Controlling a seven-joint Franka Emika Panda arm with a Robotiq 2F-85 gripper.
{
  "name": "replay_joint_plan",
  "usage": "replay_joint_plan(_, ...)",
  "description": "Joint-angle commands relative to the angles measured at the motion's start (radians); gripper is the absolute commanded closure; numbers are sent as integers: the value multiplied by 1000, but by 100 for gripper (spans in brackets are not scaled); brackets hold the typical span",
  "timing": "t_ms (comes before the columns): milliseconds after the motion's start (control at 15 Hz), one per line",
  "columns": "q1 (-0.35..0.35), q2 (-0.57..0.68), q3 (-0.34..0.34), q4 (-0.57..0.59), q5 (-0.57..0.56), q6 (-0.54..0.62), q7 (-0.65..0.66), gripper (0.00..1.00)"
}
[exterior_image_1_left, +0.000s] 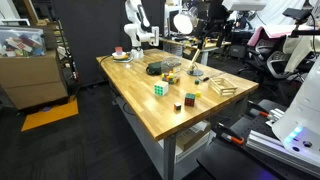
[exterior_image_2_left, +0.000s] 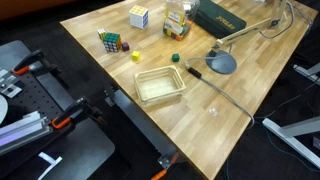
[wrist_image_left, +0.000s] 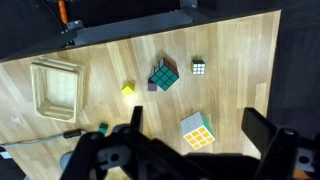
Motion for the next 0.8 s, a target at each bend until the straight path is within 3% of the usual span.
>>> replay_joint_plan(0, 4, 0, -5, 2, -4, -4, 3, 0)
replay_joint_plan(267, -25, 54, 6, 30, -37, 15, 9, 0)
replay_joint_plan(667, -53, 253, 7, 115, -63, 116, 58, 0)
replay_joint_plan(733, -33, 177, -9, 68, -60, 96, 41, 0)
